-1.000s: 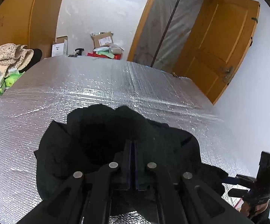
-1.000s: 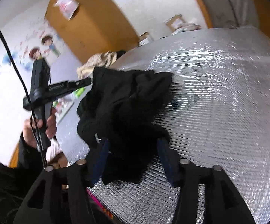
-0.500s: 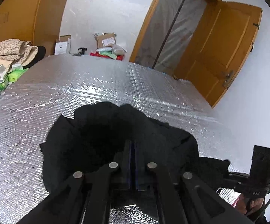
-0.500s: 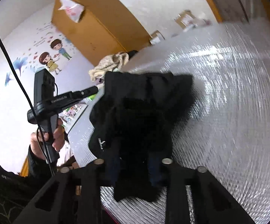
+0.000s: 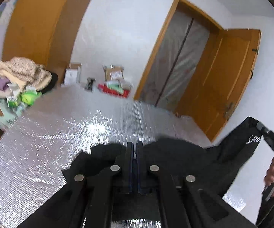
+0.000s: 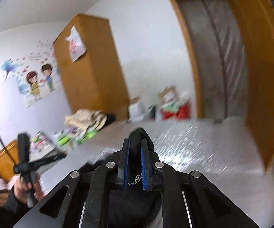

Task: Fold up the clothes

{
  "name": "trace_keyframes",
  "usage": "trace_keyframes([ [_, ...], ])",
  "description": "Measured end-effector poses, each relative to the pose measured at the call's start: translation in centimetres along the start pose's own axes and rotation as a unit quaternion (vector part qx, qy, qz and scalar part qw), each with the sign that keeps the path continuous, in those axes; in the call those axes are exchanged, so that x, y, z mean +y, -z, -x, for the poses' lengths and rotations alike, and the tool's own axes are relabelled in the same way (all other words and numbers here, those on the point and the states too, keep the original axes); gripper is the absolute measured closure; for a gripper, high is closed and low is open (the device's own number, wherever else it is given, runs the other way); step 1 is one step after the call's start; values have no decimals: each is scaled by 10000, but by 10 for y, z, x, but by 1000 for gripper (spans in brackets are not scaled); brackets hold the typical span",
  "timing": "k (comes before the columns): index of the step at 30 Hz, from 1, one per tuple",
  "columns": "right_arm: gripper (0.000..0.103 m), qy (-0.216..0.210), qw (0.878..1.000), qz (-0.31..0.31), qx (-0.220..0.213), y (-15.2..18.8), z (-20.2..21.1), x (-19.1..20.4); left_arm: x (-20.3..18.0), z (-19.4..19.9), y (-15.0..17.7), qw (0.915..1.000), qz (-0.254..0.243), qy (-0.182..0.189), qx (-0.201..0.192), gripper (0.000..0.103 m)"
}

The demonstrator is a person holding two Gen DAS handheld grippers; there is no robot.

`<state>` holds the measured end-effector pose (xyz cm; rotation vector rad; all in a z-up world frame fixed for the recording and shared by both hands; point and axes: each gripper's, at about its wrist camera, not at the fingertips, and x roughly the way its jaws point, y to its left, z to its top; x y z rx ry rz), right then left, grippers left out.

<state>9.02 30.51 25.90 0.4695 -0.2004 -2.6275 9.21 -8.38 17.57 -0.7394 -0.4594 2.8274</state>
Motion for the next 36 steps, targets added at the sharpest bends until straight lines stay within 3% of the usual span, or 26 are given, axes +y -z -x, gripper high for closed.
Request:
trace_keyframes([
  [5, 99, 357, 9979, 233, -490, -43, 32, 0, -12, 29, -16, 9968, -143, -166, -763, 101],
  [9, 98, 741, 9969, 74, -266, -41, 33, -12, -19, 26, -19, 9974, -220, -8, -684, 101],
  [11, 96, 817, 9961, -248, 240, -19, 20, -32, -21, 20, -16, 9980, -265, 73, -561, 101],
  [14, 72, 945, 9890, -813, 800, 34, 5, -64, -24, 9, -10, 9988, -345, 151, -329, 101],
  [15, 63, 991, 9850, -1027, 973, 54, 1, -75, -25, 5, -8, 9988, -379, 167, -256, 101],
  [17, 59, 1024, 9755, -1549, 1178, 93, 2, -97, -27, -4, -1, 9987, -470, 202, -83, 101],
  [19, 48, 1082, 9618, -2081, 1412, 129, 2, -118, -31, -14, 5, 9983, -529, 242, 45, 101],
  [24, 45, 903, 9302, -2966, 1966, 197, -13, -157, -45, -37, 16, 9964, -652, 406, 361, 101],
  [30, 38, 653, 9241, -3238, 1922, 210, -32, -174, -55, -49, 27, 9947, -737, 432, 578, 101],
  [33, 39, 601, 9244, -3193, 1996, 207, -44, -170, -56, -55, 29, 9946, -679, 413, 667, 101],
  [35, 57, 562, 9253, -3133, 2062, 206, -50, -165, -56, -60, 29, 9943, -662, 409, 727, 101],
  [36, 77, 540, 9260, -3122, 2051, 206, -52, -163, -56, -62, 29, 9940, -664, 417, 761, 101],
])
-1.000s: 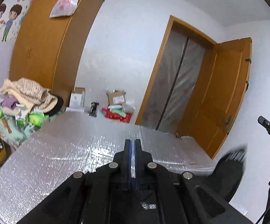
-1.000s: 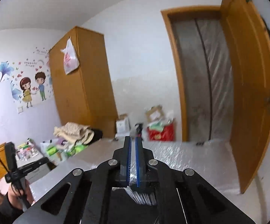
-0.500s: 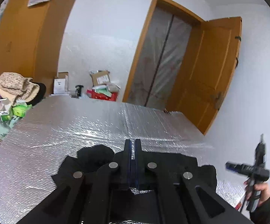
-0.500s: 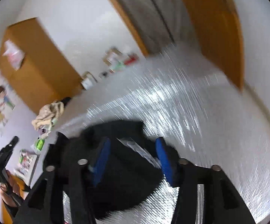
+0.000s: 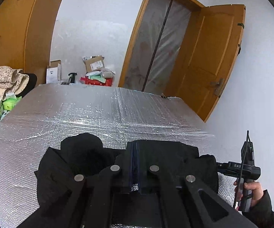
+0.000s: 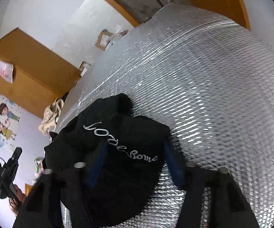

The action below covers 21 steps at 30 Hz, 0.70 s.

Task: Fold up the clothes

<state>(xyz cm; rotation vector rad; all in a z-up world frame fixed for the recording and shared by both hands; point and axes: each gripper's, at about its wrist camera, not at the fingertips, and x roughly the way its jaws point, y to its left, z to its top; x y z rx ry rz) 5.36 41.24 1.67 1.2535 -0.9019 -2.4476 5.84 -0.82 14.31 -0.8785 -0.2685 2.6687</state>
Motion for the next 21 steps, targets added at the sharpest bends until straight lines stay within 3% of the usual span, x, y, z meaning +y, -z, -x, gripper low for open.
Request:
trace_keyframes([
  [1, 89, -32, 10000, 8, -21, 1, -1, 2, 0, -3, -1, 10000, -3, 11, 34, 101],
  [3, 92, 24, 9999, 99, -132, 4, 4, 7, -4, -11, -3, 9999, -77, 36, 128, 101],
  [12, 93, 671, 9899, -203, -1235, 35, 99, -31, -34, -57, -21, 9977, -316, 452, 388, 101],
  [16, 93, 1022, 9837, -573, -1366, 55, 119, -55, -59, -69, -22, 9955, -530, 689, 391, 101],
  [21, 90, 1068, 9816, -984, -1237, 79, 127, -77, -83, -86, -25, 9920, -766, 846, 544, 101],
])
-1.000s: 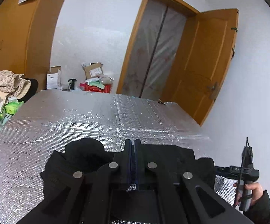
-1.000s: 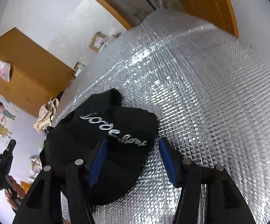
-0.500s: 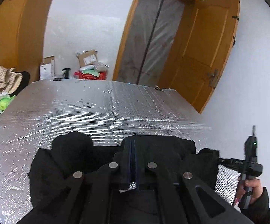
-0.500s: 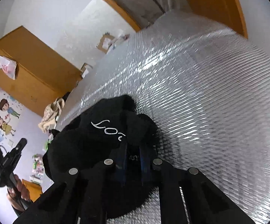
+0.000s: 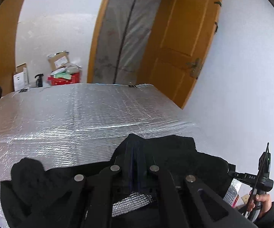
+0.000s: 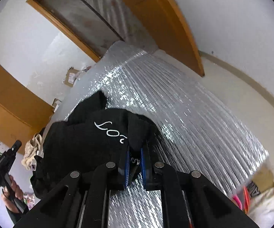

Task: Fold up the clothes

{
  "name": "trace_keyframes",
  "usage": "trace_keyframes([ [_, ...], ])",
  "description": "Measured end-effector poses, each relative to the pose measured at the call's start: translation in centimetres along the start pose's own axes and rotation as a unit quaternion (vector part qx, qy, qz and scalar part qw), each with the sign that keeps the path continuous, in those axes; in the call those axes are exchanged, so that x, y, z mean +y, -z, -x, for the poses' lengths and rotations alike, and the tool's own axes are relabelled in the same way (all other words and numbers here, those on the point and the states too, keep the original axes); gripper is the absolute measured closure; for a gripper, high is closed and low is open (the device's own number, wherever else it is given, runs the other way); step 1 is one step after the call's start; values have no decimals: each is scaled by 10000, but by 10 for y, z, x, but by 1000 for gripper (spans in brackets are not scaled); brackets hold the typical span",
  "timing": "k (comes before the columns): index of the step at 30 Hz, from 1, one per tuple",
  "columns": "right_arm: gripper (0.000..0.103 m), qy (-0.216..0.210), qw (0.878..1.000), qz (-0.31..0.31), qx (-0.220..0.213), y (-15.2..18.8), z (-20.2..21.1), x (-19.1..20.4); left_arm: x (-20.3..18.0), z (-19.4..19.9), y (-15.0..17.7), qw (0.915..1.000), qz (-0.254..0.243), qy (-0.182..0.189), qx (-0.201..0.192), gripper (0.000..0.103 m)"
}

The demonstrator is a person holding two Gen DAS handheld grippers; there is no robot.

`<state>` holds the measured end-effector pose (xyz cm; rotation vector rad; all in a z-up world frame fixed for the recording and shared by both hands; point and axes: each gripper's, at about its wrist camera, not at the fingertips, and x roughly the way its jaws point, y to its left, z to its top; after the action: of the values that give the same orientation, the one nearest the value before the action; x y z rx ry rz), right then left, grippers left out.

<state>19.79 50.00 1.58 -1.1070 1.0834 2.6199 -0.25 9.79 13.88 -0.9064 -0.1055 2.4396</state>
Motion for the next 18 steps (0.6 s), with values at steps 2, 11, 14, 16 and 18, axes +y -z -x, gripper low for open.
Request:
trace_keyframes([
  [2, 82, -26, 9999, -106, 91, 5, -1, -3, -5, -10, -2, 9999, -82, 48, 137, 101],
  [11, 61, -134, 9999, 76, -55, 4, 2, 10, 6, -26, 17, 9991, 7, 29, 429, 101],
  [14, 61, -97, 9994, 122, -324, -1, 8, 12, 20, -12, 25, 9993, 113, -129, 336, 101],
  [16, 61, -92, 9990, 183, -399, -4, 8, 15, 32, -1, 27, 9991, 231, -283, 211, 101],
  [18, 57, -115, 9990, 264, -352, -6, 2, 18, 40, 6, 26, 9987, 355, -333, 117, 101],
])
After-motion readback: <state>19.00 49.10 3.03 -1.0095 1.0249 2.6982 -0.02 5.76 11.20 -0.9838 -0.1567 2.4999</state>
